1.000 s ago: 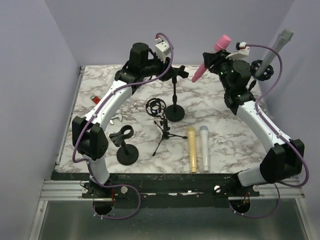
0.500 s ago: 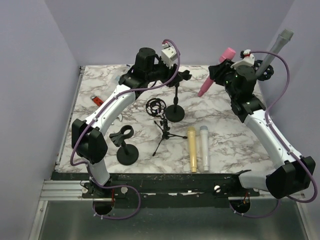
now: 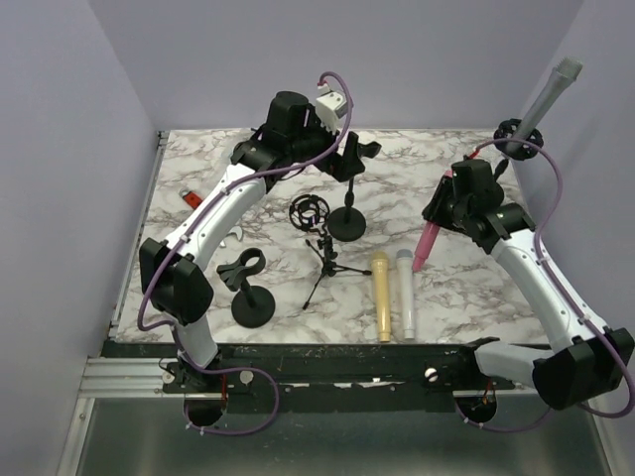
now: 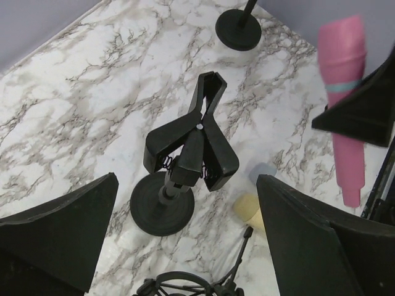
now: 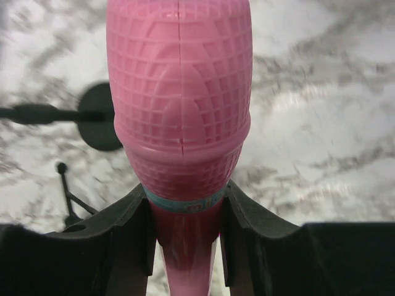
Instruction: Remove the microphone from the stand
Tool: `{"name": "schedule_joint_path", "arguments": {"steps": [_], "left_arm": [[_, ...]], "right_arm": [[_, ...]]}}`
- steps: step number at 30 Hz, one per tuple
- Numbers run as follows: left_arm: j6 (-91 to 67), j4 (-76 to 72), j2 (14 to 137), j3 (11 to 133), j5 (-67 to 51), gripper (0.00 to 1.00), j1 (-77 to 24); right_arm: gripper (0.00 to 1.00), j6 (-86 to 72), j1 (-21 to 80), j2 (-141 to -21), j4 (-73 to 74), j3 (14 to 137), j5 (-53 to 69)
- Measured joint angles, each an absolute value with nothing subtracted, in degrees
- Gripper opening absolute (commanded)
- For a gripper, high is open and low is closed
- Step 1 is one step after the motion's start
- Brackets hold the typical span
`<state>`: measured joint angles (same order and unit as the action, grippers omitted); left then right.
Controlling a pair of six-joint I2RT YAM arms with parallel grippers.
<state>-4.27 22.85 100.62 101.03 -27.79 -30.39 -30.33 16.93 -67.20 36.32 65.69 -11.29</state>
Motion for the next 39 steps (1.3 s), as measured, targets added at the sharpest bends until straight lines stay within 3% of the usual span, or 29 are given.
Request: {"name": "schedule_joint_path", "arguments": {"steps": [8,19,25,35,39], "left_arm": [[-9.89,28.99,95.22,103.61,-24.4,0.99,-30.33],[-10.55,22.74,66.28,83.92,-21.37,0.99,-30.06],[-10.04,19.07,61.49,76.4,-18.55,0.99,-30.06],[-9.65,17.32,61.54,73.58,-16.4,0.99,-30.13],[-9.61,16.75,61.54,73.58,-16.19,0.99,-30.13]], "right_arm": [[0.03,-32.18,16.93,-74.08,54.02,62.65,-11.22],[0.03,-33.19,19.79,-80.14,61.73,59.9,-15.18],[0.03,-33.71,23.64,-87.85,62.35,59.83,-17.61],[0.12,-34.54,25.28,-95.04,60.18,57.14,-18.81],[0.24,-34.61,25.28,-96.9,58.52,55.77,-18.9]]}}
